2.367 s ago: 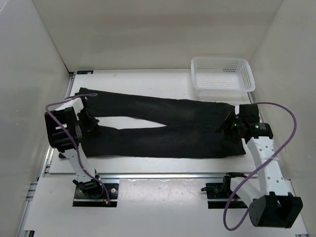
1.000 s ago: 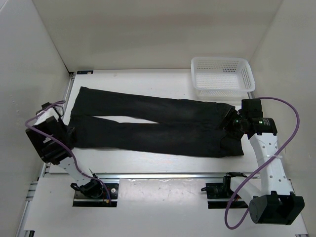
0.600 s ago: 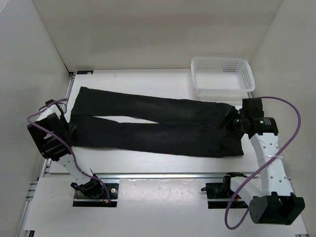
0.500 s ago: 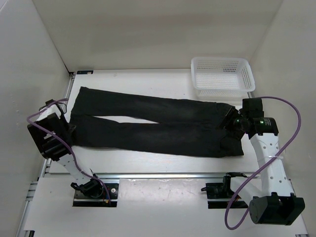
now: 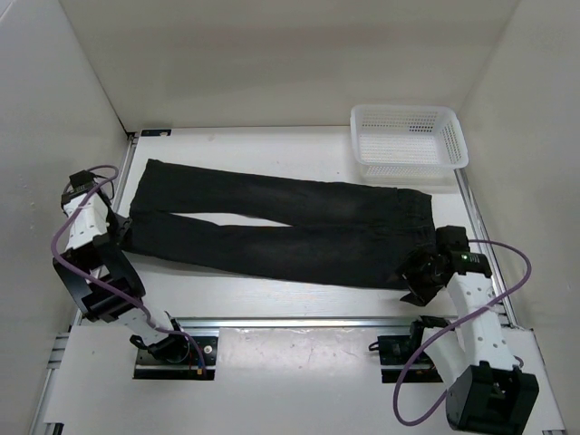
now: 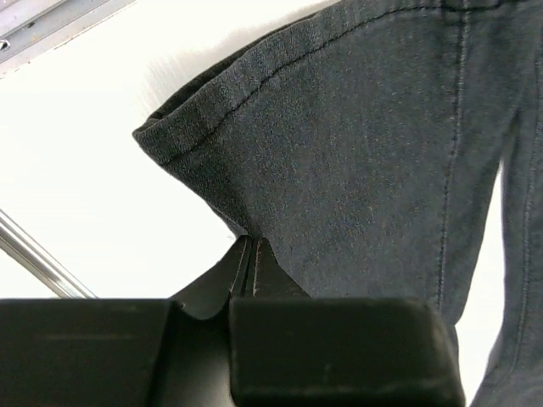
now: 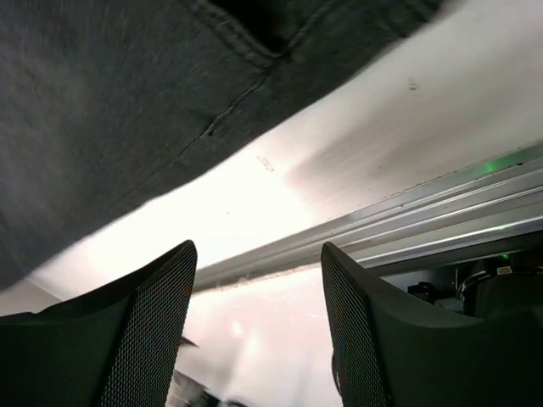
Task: Fold and stack the trousers
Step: Fold the trousers
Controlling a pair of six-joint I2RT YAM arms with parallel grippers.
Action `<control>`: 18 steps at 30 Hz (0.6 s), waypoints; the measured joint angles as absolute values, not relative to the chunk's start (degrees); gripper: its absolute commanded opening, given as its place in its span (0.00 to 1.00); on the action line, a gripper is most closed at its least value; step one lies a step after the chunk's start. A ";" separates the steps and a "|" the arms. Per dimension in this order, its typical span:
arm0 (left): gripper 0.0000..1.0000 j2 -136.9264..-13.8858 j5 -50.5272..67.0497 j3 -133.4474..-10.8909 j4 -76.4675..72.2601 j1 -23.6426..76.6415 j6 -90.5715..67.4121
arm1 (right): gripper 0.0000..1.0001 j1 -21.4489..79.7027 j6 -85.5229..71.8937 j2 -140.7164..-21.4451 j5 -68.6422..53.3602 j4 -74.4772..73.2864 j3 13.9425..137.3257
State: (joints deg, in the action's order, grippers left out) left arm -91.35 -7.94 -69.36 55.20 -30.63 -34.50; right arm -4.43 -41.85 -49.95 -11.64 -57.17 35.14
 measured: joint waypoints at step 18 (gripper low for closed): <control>0.10 -90.87 -6.15 -69.45 55.27 -30.50 -34.98 | 0.58 -6.44 -50.96 -58.33 -3.53 -40.16 29.41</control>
